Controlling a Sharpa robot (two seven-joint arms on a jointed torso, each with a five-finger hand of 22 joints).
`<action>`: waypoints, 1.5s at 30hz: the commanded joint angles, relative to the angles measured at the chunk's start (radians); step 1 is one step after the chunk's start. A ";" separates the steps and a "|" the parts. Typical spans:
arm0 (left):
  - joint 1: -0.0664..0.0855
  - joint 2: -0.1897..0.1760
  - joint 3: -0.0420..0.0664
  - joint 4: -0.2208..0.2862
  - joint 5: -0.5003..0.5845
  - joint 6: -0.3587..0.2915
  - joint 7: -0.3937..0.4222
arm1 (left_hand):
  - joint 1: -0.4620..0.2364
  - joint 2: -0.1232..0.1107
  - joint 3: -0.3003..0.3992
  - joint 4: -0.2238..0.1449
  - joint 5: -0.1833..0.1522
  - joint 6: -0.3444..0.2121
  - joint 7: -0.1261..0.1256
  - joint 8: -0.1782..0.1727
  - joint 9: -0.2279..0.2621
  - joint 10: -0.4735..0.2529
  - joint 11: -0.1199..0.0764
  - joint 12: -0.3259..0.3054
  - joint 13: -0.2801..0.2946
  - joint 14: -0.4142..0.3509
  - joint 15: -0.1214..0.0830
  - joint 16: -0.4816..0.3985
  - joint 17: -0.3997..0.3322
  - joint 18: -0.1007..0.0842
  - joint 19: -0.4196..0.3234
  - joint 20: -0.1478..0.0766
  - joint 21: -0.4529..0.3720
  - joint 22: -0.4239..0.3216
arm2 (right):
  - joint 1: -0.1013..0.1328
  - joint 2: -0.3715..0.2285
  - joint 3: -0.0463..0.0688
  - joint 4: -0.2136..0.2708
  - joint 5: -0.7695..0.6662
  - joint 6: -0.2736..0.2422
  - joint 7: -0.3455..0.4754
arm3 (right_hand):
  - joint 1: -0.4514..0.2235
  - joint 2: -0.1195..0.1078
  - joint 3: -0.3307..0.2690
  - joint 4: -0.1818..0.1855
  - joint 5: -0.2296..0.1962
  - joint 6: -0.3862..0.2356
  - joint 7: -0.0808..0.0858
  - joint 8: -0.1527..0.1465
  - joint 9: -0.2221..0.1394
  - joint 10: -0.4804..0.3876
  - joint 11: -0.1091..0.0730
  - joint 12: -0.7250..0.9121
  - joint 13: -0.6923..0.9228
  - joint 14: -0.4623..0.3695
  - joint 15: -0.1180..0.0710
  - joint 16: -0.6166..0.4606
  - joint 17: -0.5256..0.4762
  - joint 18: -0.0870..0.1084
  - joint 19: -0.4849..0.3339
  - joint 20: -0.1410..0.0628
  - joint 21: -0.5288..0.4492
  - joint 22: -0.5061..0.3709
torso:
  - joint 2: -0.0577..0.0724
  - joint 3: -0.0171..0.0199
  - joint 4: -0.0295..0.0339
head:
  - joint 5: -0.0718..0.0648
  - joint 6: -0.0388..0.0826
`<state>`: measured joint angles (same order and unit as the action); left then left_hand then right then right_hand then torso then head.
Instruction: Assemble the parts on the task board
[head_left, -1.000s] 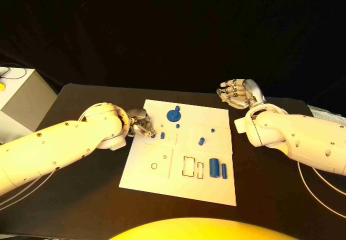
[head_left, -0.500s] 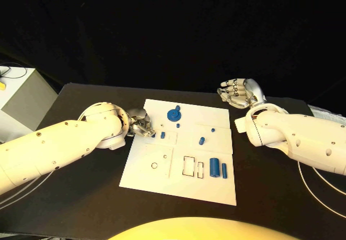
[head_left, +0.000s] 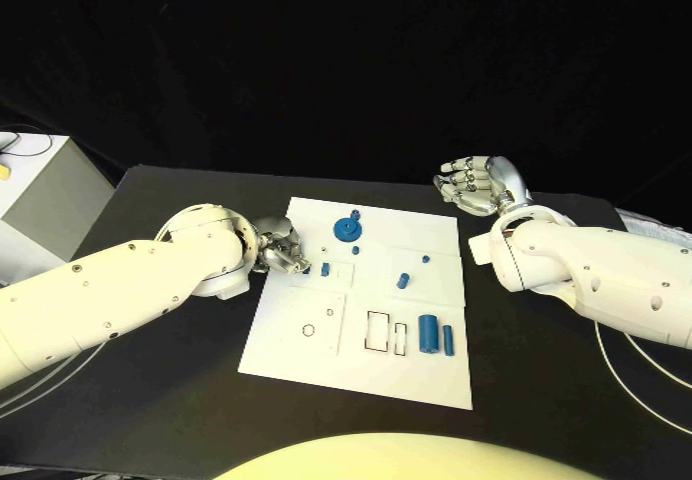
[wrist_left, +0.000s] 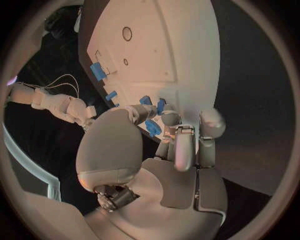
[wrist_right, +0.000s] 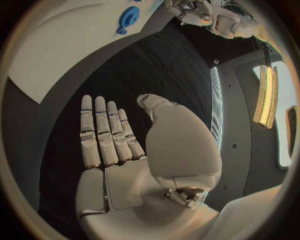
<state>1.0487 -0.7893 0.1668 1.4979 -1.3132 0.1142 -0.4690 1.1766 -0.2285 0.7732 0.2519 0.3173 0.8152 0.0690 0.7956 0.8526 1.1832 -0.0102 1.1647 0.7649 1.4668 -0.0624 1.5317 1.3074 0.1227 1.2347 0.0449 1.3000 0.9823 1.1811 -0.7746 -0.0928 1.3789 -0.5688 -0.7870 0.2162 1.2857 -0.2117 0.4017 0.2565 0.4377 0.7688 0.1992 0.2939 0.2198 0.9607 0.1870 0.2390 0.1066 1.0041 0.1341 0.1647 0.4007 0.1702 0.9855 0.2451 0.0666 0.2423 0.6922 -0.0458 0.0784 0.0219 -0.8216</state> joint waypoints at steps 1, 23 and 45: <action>-0.003 0.005 0.000 -0.002 -0.006 0.009 0.011 | -0.002 0.010 0.172 -0.168 0.004 0.012 -0.006 0.004 0.001 0.001 -0.001 -0.003 -0.001 0.073 -0.004 0.004 0.178 -0.002 0.002 0.001 0.003 -0.001 | -0.001 0.000 0.000 0.003 -0.004 0.020 0.011 | 0.000 0.007 0.000 -0.004 0.006 -0.001 0.057 -0.005 -0.002 0.001 0.004 -0.004 -0.001 0.002 0.007 -0.004 -0.001 0.013 -0.004 0.002 -0.003 -0.001 | 0.001 -0.0002 -0.0002 | 0.000 -0.001; -0.007 0.020 -0.021 -0.017 0.022 0.026 0.010 | -0.001 0.010 0.175 -0.171 0.002 0.012 -0.006 0.004 0.000 0.003 -0.001 -0.003 0.002 0.074 -0.004 0.005 0.180 -0.003 0.003 0.001 0.004 0.001 | -0.002 -0.001 0.000 0.000 -0.004 0.028 0.006 | -0.002 0.008 0.000 -0.003 0.006 0.000 0.057 -0.005 -0.002 0.002 0.004 -0.005 -0.003 0.002 0.007 -0.006 -0.004 0.013 -0.005 0.003 -0.003 -0.004 | 0.000 0.0009 -0.0014 | 0.001 -0.009; -0.007 0.035 -0.031 -0.028 0.006 0.016 0.001 | -0.012 0.000 0.171 -0.173 -0.001 0.015 -0.006 0.004 -0.002 0.011 0.000 0.001 0.009 0.076 -0.004 0.007 0.185 -0.003 0.003 0.001 0.005 0.002 | -0.002 -0.003 0.000 0.000 -0.003 0.031 0.003 | -0.005 0.009 -0.001 -0.002 0.007 0.002 0.057 -0.006 -0.002 0.004 0.003 -0.006 -0.007 0.004 0.007 -0.008 -0.008 0.013 -0.005 0.003 -0.002 -0.009 | 0.000 0.0003 0.0006 | -0.004 -0.010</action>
<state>1.0531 -0.7621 0.1453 1.4707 -1.3151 0.1034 -0.4678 1.1766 -0.2284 0.7732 0.2519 0.3174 0.8280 0.0644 0.8021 0.8515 1.1934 -0.0076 1.1646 0.7734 1.4669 -0.0623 1.5357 1.3074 0.1227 1.2347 0.0449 1.3000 0.9861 1.1798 -0.7779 -0.0929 1.3782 -0.5687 -0.7714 0.2130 1.2817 -0.2077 0.4016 0.2566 0.4414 0.7689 0.1992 0.2939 0.2187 0.9607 0.1869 0.2390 0.1005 1.0073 0.1373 0.1609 0.3940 0.1702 0.9856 0.2451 0.0667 0.2340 0.6916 -0.0457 0.0786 0.0183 -0.8318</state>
